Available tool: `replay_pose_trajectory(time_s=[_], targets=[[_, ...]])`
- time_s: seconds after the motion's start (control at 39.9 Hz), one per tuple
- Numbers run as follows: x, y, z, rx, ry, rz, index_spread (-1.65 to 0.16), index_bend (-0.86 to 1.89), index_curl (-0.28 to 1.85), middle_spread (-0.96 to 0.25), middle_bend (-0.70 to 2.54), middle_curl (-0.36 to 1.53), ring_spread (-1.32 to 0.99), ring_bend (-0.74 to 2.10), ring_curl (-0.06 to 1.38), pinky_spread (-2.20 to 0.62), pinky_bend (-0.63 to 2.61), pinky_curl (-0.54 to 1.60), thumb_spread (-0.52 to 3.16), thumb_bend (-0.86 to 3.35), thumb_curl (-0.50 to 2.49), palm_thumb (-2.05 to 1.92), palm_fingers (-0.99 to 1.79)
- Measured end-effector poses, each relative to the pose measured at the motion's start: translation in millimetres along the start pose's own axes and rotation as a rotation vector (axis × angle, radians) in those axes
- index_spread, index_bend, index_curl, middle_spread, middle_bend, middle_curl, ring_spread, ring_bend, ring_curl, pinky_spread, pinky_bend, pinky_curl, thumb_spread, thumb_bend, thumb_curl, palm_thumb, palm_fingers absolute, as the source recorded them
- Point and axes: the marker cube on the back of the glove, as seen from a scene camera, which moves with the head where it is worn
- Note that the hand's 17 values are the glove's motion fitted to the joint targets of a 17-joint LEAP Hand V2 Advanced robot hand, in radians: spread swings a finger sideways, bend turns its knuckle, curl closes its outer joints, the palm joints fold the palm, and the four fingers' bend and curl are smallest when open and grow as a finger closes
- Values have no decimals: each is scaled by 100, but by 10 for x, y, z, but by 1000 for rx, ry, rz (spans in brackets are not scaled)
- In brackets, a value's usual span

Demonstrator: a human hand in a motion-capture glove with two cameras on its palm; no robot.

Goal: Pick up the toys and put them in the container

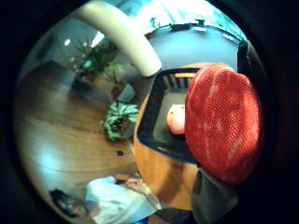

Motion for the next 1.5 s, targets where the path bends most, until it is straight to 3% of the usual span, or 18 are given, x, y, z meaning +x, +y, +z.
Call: replay_pose_trajectory(time_s=[0.48,1.15,1.5], targets=[[-530,-484,858,-125,10,-18,-63,76,121,-36,116,107,-35,167,73,-41,141,64,47,30,135,62,86],[-602,-494,1061,-174,26,-45,-65,63,139,-38,106,112,-36,165,70,-40,145,63,45,27,147,58,79],[-711,-564,1013,-98,51,-23,-64,50,141,-40,94,111,-37,158,68,-40,147,60,47,19,145,58,68]])
